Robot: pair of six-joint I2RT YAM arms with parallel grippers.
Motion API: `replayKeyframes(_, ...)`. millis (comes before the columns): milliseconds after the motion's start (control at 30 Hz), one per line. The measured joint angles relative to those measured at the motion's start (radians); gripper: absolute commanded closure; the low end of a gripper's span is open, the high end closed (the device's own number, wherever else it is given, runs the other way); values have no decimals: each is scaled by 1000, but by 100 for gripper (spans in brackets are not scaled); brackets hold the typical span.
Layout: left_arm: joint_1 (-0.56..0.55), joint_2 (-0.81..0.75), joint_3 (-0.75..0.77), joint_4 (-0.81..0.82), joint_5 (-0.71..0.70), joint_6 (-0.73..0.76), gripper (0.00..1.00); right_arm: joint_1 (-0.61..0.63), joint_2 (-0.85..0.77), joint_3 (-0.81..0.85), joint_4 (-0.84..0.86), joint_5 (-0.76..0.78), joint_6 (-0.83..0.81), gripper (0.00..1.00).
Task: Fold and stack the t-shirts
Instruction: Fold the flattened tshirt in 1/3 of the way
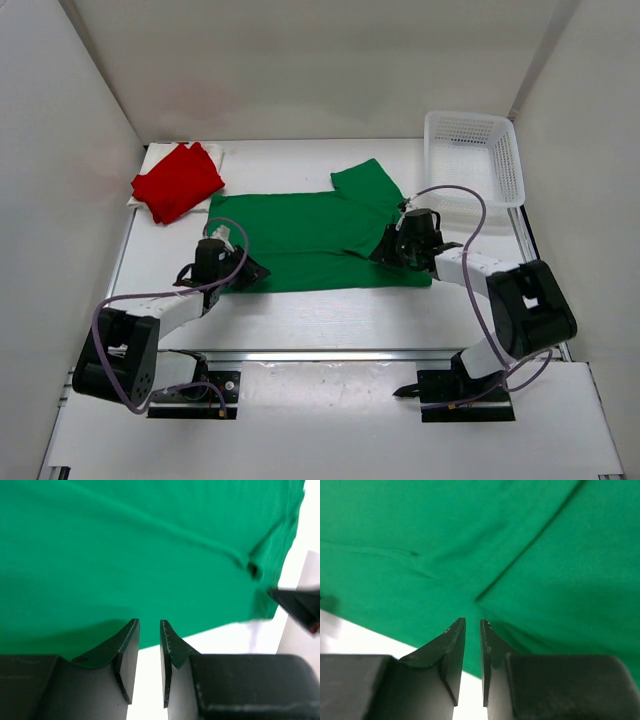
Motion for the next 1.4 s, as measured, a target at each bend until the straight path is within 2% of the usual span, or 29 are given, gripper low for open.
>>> replayKeyframes(267,-273,117,87,52,-62,-2,68,0,131,22,56,-58,12,80)
replayKeyframes(367,-333,175,138,88,-78,1,68,0,171,55,74,-69,22,82)
replayKeyframes(600,-332,285,143,136,-77,-6,69,1,247,137,85,-76,39,88)
replayKeyframes(767,-330,282,138,141,-77,-9,70,1,385,360,87,-119,89,91)
replayKeyframes(800,-329,279,138,141,-77,-9,69,1,429,427,94,-142,105,90)
replayKeyframes(900,-328,269,138,141,-77,-9,69,6,523,600,71,-165,116,76)
replayKeyframes(967,-329,260,138,141,-79,-10,69,18,527,647,48,-154,101,75)
replayKeyframes(1033,-335,254,138,142,-85,-11,68,36,477,615,39,-125,74,77)
replayKeyframes(1100,-348,254,138,143,-88,-12,68,51,373,502,37,-83,52,81)
replayKeyframes(1167,-354,254,138,144,-87,-13,69,64,259,373,24,-57,39,80)
replayKeyframes(1267,-353,254,138,147,-87,-13,69,56,143,235,-9,-20,14,74)
replayKeyframes(1333,-352,256,138,151,-87,-13,68,48,110,175,-19,9,3,67)
replayKeyframes(1400,-352,257,138,156,-87,-13,69,37,97,129,-27,35,-1,65)
